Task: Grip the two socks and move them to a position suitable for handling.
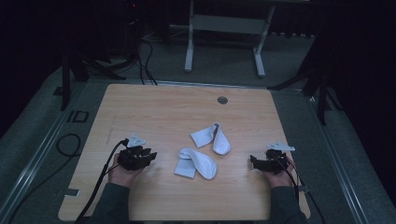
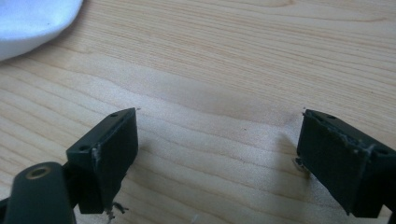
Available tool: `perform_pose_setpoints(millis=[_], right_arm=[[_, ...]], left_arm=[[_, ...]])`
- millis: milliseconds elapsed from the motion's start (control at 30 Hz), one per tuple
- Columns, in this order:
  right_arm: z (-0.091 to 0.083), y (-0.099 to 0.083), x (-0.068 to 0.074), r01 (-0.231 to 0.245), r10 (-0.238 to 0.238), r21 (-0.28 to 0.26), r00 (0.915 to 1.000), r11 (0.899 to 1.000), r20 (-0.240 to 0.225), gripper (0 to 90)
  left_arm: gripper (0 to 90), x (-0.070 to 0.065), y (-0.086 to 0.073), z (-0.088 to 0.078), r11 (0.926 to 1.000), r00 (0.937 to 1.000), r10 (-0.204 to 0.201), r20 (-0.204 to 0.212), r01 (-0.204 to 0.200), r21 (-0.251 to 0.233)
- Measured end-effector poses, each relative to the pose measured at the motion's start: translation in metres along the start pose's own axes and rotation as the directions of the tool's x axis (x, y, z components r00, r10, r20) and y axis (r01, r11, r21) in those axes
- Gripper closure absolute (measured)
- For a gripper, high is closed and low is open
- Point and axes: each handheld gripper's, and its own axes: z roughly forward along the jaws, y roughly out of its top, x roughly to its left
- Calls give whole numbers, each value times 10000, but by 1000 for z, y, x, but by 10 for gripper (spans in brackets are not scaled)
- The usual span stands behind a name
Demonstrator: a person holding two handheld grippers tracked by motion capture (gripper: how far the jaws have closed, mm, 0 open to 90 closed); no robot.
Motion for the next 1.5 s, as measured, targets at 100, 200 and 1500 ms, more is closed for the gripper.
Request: perform_pose_setpoints(millis=[100,200,1500], right_arm=[[0,0,0,3,-3,-2,10000,10000,1,121],[0,0,0,2,-2,-1,10000,10000,1,121],[0,0,0,3,-3,2,10000,10000,1,121]], left_arm=[[682,-3,-1,2,10000,9998,55,180,-54,-39],[714,-8,-1,4,9999,9991,140,391,-141,20],[899,-56,7,31,9902,9772,1325,1658,-1381,227]])
